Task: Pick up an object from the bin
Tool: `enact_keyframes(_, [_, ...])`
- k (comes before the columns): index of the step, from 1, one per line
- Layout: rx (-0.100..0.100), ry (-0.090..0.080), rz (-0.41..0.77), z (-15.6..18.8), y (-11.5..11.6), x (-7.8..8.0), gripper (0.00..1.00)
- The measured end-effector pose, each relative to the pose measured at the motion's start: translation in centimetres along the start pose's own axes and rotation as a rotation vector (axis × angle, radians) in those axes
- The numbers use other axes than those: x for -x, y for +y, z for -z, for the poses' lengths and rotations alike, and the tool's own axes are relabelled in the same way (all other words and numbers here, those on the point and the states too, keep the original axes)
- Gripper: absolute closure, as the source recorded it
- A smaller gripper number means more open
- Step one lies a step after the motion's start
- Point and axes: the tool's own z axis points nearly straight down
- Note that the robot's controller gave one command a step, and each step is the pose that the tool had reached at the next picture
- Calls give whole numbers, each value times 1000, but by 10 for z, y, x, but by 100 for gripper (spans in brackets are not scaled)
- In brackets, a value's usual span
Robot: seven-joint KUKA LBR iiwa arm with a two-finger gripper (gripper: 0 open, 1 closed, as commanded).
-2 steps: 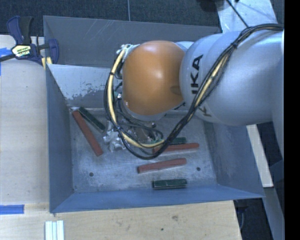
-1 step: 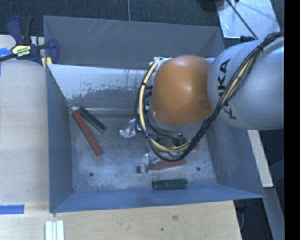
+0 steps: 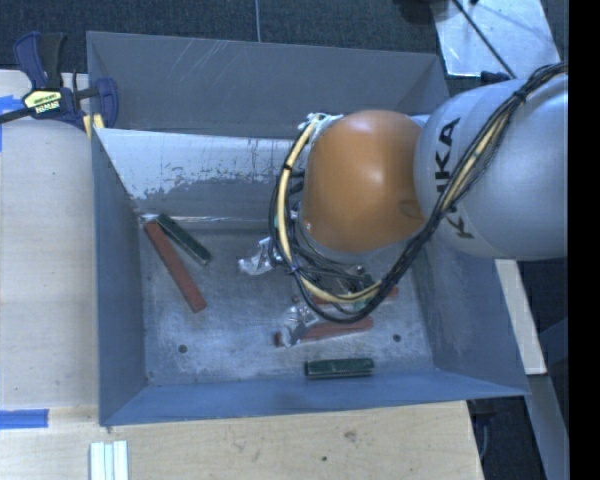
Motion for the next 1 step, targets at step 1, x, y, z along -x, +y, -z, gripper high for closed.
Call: enact_keyframes(1, [-1,-6,69,-48,-19,-4,0])
